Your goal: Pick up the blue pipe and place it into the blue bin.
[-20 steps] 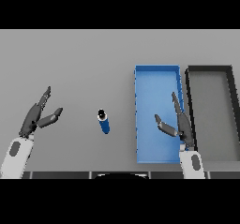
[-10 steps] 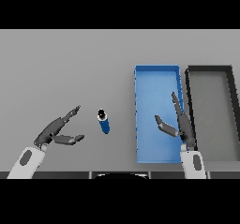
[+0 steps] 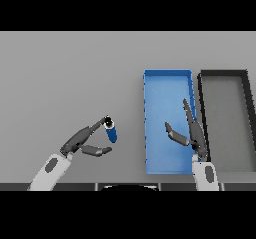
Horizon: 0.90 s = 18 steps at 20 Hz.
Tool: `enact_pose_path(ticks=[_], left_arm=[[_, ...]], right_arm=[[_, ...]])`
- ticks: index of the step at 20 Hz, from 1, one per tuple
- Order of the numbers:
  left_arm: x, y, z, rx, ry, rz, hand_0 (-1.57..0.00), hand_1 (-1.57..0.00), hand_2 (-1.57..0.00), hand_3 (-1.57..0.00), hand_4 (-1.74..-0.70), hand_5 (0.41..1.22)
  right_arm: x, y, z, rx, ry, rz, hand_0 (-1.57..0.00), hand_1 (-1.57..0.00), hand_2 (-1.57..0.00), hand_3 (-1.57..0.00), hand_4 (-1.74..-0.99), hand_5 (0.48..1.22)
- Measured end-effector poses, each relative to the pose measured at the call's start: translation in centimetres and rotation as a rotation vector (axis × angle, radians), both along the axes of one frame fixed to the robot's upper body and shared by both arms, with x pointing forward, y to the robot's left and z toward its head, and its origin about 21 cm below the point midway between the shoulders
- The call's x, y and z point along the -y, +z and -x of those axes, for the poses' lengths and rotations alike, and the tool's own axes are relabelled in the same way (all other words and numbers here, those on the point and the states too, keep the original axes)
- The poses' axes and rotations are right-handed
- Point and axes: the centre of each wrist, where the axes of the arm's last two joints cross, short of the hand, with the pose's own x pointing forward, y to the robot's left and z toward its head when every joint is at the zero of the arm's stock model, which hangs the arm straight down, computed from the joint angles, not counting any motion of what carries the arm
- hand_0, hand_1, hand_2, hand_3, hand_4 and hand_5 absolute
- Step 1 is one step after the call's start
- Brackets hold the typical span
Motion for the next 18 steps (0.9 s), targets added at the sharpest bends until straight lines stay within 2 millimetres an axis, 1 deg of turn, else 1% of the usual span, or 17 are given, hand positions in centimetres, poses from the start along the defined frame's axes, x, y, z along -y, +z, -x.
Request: enact_pose_path(ticks=[1, 2, 3, 4, 6, 7, 8, 9, 10, 11, 12, 13, 14, 15, 16, 17, 18], left_arm=[[0.9, -0.2, -0.2, -0.003, 0.001, 0.008, 0.0, 0.0, 0.0, 0.0, -1.15, 0.46], [1.3, -0.4, -0.4, -0.003, -0.004, 0.016, 0.0, 0.0, 0.0, 0.0, -1.14, 0.46], [1.8, -0.3, -1.0, 0.001, 0.0, 0.021, 0.0, 0.0, 0.0, 0.0, -1.13, 0.459], [2.2, -0.8, -0.8, 0.004, -0.006, 0.029, 0.0, 0.0, 0.0, 0.0, -1.12, 0.456], [2.7, -1.5, -1.5, 0.001, 0.0, -0.008, 0.0, 0.0, 0.0, 0.0, -1.08, 0.435], [2.8, -1.6, -1.8, 0.0, 0.004, -0.034, 0.0, 0.0, 0.0, 0.0, -1.06, 0.425], [3.6, -1.8, -1.7, 0.006, 0.003, -0.046, 0.0, 0.0, 0.0, 0.0, -1.05, 0.418], [3.8, -1.9, -1.8, 0.012, 0.001, -0.04, 0.0, 0.0, 0.0, 0.0, -1.06, 0.42], [4.2, -2.2, -1.8, 0.005, -0.01, -0.011, 0.0, 0.0, 0.0, 0.0, -1.08, 0.428], [4.4, -2.4, -2.0, -0.011, -0.009, 0.009, 0.0, 0.0, 0.0, 0.0, -1.09, 0.441], [4.6, -2.5, -2.1, -0.002, -0.015, 0.026, 0.0, 0.0, 0.0, 0.0, -1.11, 0.463], [5.3, -2.7, -2.0, -0.001, -0.024, 0.044, 0.0, 0.0, -0.05, -0.04, -1.14, 0.502], [5.4, -2.7, -2.2, -0.015, -0.014, 0.07, 0.0, -0.04, -0.15, -0.12, -1.19, 0.55], [5.9, -2.7, -2.2, -0.027, -0.012, 0.105, -0.01, -0.16, -0.31, -0.28, -1.24, 0.613], [6.0, -2.8, -2.3, -0.038, 0.002, 0.136, -0.12, -0.32, -0.49, -0.53, -1.28, 0.735], [6.3, -2.7, -2.2, -0.038, 0.002, 0.18, -0.36, -0.55, -0.69, -0.74, -1.37, 0.832], [6.4, -2.9, -2.1, -0.047, 0.009, 0.187, -0.6, -0.75, -0.87, -0.91, -1.44, 0.91]], right_arm=[[0.2, -0.1, -0.1, -0.013, -0.012, 0.009, 0.0, 0.0, 0.0, 0.0, -1.202, 0.621], [0.4, 0.1, 0.0, 0.0, -0.007, 0.011, 0.0, 0.0, 0.0, 0.0, -1.205, 0.625], [0.3, 0.1, 0.1, 0.008, -0.005, 0.007, 0.0, 0.0, 0.0, 0.0, -1.21, 0.631], [0.4, -0.1, 0.1, -0.002, -0.013, 0.004, 0.0, 0.0, 0.0, 0.0, -1.211, 0.634], [0.7, 0.0, 0.5, 0.021, -0.008, 0.003, 0.0, 0.0, 0.0, 0.0, -1.22, 0.639], [0.3, 0.0, 0.4, 0.022, -0.003, -0.005, 0.0, 0.0, 0.0, 0.0, -1.222, 0.642], [0.4, -0.1, 0.4, 0.014, -0.001, -0.006, 0.0, 0.0, 0.0, 0.0, -1.221, 0.645], [0.6, 0.1, 0.2, 0.012, -0.012, 0.002, 0.0, 0.0, 0.0, 0.0, -1.214, 0.645], [0.3, -0.2, 0.2, 0.014, -0.007, 0.012, 0.0, 0.0, 0.0, 0.0, -1.207, 0.646], [0.4, 0.0, 0.2, 0.016, -0.012, 0.018, 0.0, 0.0, 0.0, 0.0, -1.205, 0.649], [0.5, 0.0, 0.4, 0.029, -0.013, 0.019, 0.0, 0.0, 0.0, 0.0, -1.207, 0.65], [0.4, -0.3, 0.9, 0.034, -0.006, 0.012, 0.0, 0.0, 0.0, 0.0, -1.21, 0.653], [0.5, -0.3, 1.0, 0.033, -0.011, 0.014, 0.0, 0.0, 0.0, 0.0, -1.213, 0.655], [0.7, -0.1, 0.8, 0.037, -0.014, 0.014, 0.0, 0.0, 0.0, 0.0, -1.217, 0.655], [0.8, 0.0, 0.6, 0.023, -0.016, 0.009, 0.0, 0.0, 0.0, 0.0, -1.22, 0.656], [0.8, -0.1, 0.6, 0.015, -0.014, 0.009, 0.0, 0.0, 0.0, 0.0, -1.22, 0.656], [0.8, -0.3, 0.5, 0.002, -0.02, 0.01, 0.0, 0.0, 0.0, 0.0, -1.219, 0.657]])
